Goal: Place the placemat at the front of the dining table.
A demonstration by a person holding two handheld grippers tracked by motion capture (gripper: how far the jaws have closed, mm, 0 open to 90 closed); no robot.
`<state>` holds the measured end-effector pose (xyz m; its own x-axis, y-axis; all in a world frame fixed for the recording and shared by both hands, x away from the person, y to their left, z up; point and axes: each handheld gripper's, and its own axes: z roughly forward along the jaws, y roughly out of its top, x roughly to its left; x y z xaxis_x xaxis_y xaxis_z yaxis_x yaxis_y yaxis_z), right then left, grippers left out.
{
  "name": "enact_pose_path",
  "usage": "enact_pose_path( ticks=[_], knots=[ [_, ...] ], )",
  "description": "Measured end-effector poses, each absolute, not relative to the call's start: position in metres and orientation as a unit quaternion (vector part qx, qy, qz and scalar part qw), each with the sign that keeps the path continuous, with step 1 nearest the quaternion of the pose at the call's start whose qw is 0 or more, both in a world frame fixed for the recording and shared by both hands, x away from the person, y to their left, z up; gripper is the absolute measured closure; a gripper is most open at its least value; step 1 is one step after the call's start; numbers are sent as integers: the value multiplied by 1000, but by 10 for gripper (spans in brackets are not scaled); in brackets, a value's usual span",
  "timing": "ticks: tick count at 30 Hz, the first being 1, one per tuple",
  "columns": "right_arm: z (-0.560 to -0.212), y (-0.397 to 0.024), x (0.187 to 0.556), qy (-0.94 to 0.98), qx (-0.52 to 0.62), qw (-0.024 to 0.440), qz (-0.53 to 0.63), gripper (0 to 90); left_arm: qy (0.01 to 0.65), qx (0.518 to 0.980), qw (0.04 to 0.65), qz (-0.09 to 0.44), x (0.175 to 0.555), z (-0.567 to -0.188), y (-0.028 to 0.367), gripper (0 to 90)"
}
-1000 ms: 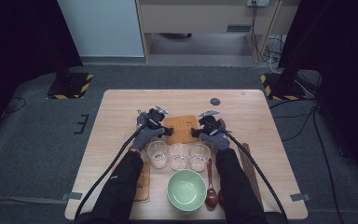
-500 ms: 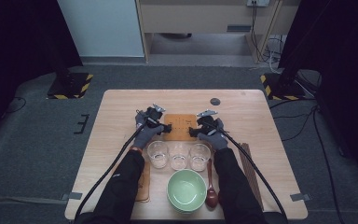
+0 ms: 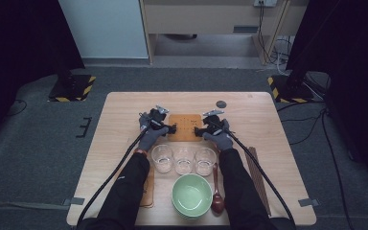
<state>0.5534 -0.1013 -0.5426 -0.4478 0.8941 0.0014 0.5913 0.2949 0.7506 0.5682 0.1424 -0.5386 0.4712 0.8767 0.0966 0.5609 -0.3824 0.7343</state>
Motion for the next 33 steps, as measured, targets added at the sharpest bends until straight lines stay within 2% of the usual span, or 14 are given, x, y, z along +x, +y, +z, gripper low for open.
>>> enact_pose_path(
  ticks=[7,10,17,20,23,33],
  knots=[
    [-542,-104,554,766,483,213,366,114,462,788,329,238,569,-537,146,39],
    [-538,-104,553,756,481,205,392,114,461,787,331,244,568,-530,149,46],
    [-524,-106,546,751,469,218,411,120,457,785,338,247,560,-509,155,68],
    [-511,-115,539,744,473,206,425,123,456,777,352,254,550,-496,163,92],
    [-496,-127,530,735,473,212,437,126,455,767,369,261,537,-480,175,103],
    [-446,-159,484,706,468,225,481,131,461,722,443,265,472,-443,212,225]
  ],
)
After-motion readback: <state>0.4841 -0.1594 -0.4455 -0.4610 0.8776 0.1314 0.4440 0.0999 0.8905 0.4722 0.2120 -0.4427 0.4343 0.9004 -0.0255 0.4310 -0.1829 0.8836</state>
